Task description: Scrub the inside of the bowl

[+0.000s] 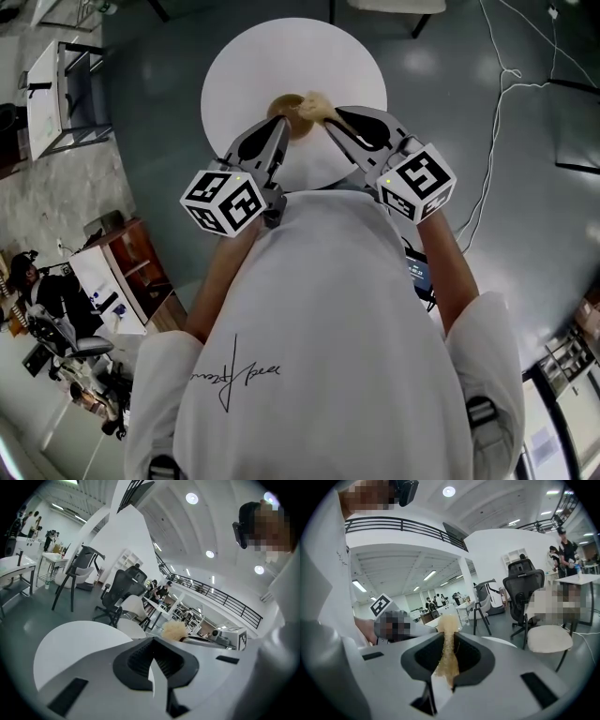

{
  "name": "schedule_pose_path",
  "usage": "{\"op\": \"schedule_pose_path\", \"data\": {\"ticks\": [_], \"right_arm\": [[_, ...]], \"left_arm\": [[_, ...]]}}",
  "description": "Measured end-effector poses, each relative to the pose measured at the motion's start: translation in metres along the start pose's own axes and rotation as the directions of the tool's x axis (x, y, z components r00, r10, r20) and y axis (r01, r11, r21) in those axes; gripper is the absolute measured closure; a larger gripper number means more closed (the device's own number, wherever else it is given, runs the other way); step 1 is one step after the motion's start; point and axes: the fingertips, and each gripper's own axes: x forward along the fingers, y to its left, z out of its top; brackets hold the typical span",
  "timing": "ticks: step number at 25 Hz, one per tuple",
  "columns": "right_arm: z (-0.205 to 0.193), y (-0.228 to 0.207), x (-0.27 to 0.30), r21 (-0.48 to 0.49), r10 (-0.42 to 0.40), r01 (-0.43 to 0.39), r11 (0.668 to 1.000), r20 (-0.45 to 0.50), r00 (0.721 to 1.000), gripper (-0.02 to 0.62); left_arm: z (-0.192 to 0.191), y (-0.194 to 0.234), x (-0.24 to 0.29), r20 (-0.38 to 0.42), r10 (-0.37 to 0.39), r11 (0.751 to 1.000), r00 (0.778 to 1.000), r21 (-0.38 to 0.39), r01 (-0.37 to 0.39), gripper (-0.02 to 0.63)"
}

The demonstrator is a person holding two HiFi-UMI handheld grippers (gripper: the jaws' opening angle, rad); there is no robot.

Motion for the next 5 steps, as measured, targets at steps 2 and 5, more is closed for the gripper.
{"op": "schedule_pose_path", "data": {"ticks": [2,5], "right_arm": [[-0.0004,-0.0025,-0.0014,0.005,-0.006,0.006,1.0,0.001,1.0,0.518],[-0.0013,-0.0038,-0.0054,0.009,-0.011,0.011,1.0,0.0,1.0,0.518]], "left_arm": [[-0.0014,-0.0033,0.002,-0.002,-0.006,1.0,1.0,-0.002,0.006,0.601],[-0.0031,-0.0107,0.0041,-0.004,-0.016,1.0,1.0,0.004,0.016,0.601]]}}
